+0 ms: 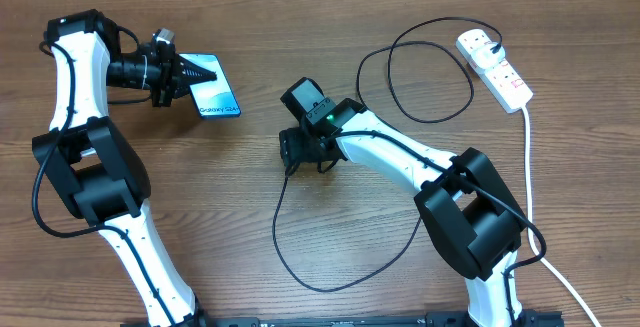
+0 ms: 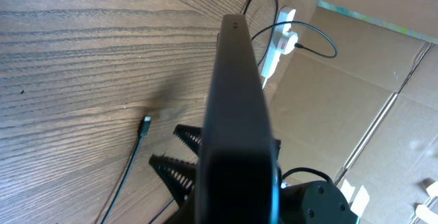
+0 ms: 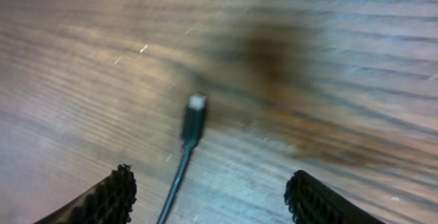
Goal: Plug charger to phone and switch on socket
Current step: 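Align the right gripper above the USB-C plug and lower, then close the right gripper on the USB-C plug, then lift the plug with the right gripper toward the phone's bottom port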
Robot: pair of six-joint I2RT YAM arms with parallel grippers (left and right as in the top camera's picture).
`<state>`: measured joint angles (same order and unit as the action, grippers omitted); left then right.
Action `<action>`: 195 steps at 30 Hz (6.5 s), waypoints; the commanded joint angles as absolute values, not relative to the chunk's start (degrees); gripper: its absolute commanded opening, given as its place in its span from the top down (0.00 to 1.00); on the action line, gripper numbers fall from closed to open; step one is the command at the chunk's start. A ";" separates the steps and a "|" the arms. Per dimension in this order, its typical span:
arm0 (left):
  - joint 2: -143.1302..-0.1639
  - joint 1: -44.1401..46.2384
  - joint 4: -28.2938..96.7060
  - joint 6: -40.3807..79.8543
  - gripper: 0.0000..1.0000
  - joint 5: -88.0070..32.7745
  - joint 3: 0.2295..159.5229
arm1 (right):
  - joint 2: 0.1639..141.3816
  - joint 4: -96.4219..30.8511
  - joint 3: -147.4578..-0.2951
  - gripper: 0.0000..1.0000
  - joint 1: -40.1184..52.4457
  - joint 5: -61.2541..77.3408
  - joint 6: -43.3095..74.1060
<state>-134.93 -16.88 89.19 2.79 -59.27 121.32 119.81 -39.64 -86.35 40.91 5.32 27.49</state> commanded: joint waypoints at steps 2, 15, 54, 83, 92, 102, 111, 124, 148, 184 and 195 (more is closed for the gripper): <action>-134.67 -17.02 89.52 1.69 0.96 -61.08 121.56 | 120.05 -37.28 -86.13 0.17 42.26 -1.21 34.52; -134.67 -18.26 89.47 3.07 0.96 -61.56 121.56 | 120.05 -34.87 -83.24 0.00 48.31 -11.60 40.51; -134.67 -22.11 89.71 3.57 0.96 -62.46 121.56 | 123.11 -34.30 -83.48 0.96 43.27 3.60 32.84; -134.67 -18.39 86.28 2.79 0.96 -62.81 121.56 | 116.79 -39.86 -83.46 0.79 35.35 24.14 27.53; -134.67 -18.83 85.56 3.01 0.96 -62.76 121.56 | 116.88 -38.81 -83.46 0.67 43.81 -5.10 37.58; -134.67 -18.81 85.80 2.98 0.96 -62.57 121.56 | 119.81 -35.77 -83.40 0.67 46.65 -8.40 37.56; -134.67 -18.74 86.15 3.01 0.96 -62.57 121.56 | 119.85 -34.76 -83.20 0.68 47.20 -8.95 37.58; -134.67 -18.72 86.80 2.98 0.96 -62.57 121.56 | 122.72 -31.68 -81.08 0.79 47.62 -4.03 37.98; -134.67 -18.68 86.89 2.94 0.96 -62.41 121.56 | 119.26 -35.62 -83.59 0.96 44.66 -0.49 37.50; -134.67 -10.74 94.54 -21.47 0.96 -89.14 121.56 | 110.06 -33.21 -83.57 0.96 29.39 74.70 -6.04; -134.67 -7.73 94.72 -21.47 0.96 -88.97 121.56 | 110.06 -31.29 -83.57 0.96 29.39 74.70 -5.80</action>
